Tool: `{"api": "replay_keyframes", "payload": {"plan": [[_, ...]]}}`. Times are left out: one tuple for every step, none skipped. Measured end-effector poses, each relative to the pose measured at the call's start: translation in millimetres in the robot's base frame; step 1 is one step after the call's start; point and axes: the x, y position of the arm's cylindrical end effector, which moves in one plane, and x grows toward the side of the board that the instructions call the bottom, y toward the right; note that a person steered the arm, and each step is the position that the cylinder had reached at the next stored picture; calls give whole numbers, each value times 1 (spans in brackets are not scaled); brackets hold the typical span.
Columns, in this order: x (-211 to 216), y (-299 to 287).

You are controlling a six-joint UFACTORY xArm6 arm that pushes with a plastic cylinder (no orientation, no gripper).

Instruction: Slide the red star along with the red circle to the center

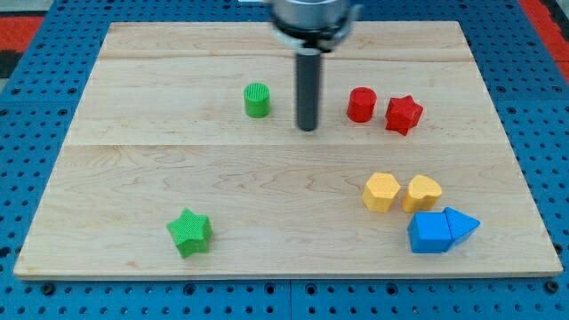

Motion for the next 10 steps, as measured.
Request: {"api": "replay_keyframes", "payload": {"plan": [[25, 59], [44, 120], [20, 175], [-17, 175], [-26, 159], [-23, 166], [5, 182], [0, 143], [-14, 113], [-18, 104]]}}
